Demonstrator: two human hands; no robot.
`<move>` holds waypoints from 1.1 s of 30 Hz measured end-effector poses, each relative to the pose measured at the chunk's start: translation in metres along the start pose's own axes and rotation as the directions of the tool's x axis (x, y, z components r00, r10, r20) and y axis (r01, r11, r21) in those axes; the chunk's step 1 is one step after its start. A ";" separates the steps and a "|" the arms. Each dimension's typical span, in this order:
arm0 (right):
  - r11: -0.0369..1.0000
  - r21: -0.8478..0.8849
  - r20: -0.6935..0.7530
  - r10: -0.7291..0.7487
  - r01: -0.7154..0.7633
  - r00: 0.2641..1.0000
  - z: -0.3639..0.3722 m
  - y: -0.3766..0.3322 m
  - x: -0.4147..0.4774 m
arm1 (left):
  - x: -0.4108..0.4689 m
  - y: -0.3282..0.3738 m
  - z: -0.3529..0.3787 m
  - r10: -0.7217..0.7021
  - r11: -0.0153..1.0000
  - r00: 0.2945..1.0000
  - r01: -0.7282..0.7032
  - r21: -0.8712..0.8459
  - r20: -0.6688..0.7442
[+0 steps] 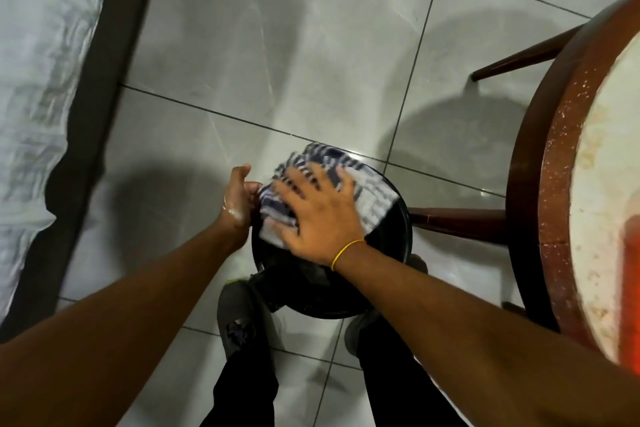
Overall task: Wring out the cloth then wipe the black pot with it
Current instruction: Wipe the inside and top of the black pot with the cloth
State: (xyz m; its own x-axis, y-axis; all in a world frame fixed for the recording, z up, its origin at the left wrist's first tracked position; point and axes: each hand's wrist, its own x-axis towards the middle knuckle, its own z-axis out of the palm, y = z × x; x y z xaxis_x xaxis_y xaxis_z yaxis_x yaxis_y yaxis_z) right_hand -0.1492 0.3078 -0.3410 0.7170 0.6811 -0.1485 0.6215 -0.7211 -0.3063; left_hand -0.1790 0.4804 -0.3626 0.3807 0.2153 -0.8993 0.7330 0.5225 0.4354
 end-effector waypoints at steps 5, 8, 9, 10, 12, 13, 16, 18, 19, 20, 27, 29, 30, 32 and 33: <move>0.609 0.122 -0.060 0.792 -0.783 0.607 -0.009 0.004 -0.016 | 0.006 -0.016 0.009 0.066 0.997 0.963 -0.074 -0.023 -0.262; 0.218 0.262 0.081 0.966 -0.940 0.247 -0.009 -0.011 -0.041 | 0.003 -0.023 0.009 0.109 0.994 0.926 -0.106 0.028 -0.360; 0.088 0.307 0.138 0.981 -0.948 0.136 -0.009 -0.019 -0.046 | 0.004 -0.025 0.008 0.107 0.994 0.915 -0.106 0.023 -0.389; -0.051 0.357 0.190 0.982 -0.933 0.019 -0.010 -0.027 -0.048 | 0.004 -0.029 0.005 0.104 0.994 0.905 -0.110 0.009 -0.412; -0.333 0.468 0.298 0.931 -0.819 -0.209 -0.012 -0.037 -0.042 | 0.003 -0.032 0.001 0.094 0.992 0.897 -0.119 -0.032 -0.432; -0.464 0.493 0.377 0.876 -0.735 -0.300 -0.013 -0.041 -0.037 | 0.002 -0.033 0.000 0.095 0.990 0.893 -0.131 -0.051 -0.441; -0.682 0.451 0.601 0.709 -0.576 -0.369 -0.016 -0.046 -0.026 | 0.000 -0.033 -0.001 0.123 0.984 0.883 -0.166 -0.056 -0.453; -0.675 0.434 0.654 0.692 -0.597 -0.307 -0.025 -0.046 -0.029 | -0.003 -0.030 -0.001 0.141 0.984 0.886 -0.174 -0.035 -0.441; -0.648 0.438 0.667 0.699 -0.623 -0.258 -0.031 -0.043 -0.035 | -0.003 -0.030 -0.002 0.146 0.985 0.888 -0.170 -0.017 -0.435; -0.607 0.433 0.682 0.704 -0.667 -0.198 -0.038 -0.040 -0.045 | -0.004 -0.030 -0.004 0.148 0.987 0.893 -0.158 0.012 -0.425; 0.982 0.019 0.251 0.178 -0.189 0.952 -0.066 -0.024 -0.151 | -0.005 -0.033 -0.004 0.214 0.974 0.886 -0.161 0.161 -0.411; 0.887 0.022 0.353 -0.439 0.461 0.827 -0.051 -0.001 -0.151 | -0.001 -0.033 -0.004 0.226 0.967 0.884 -0.155 0.200 -0.409; 0.739 0.023 0.396 -0.625 0.673 0.673 -0.042 0.016 -0.142 | 0.001 -0.033 -0.005 0.230 0.964 0.886 -0.152 0.218 -0.402; 0.481 -0.010 0.466 -0.774 0.877 0.430 -0.029 0.051 -0.110 | 0.004 -0.035 -0.006 0.248 0.956 0.892 -0.164 0.242 -0.378; 0.386 -0.010 0.484 -0.805 0.922 0.342 -0.022 0.065 -0.091 | 0.006 -0.037 -0.007 0.260 0.951 0.894 -0.173 0.255 -0.366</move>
State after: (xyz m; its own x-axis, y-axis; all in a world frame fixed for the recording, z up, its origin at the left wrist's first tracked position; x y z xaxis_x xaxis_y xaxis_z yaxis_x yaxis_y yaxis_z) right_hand -0.1668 0.1956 -0.3263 -0.4079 0.8753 -0.2597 0.9045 0.3486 -0.2458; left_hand -0.2073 0.4682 -0.3844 0.3249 0.6301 -0.7053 0.7751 0.2500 0.5803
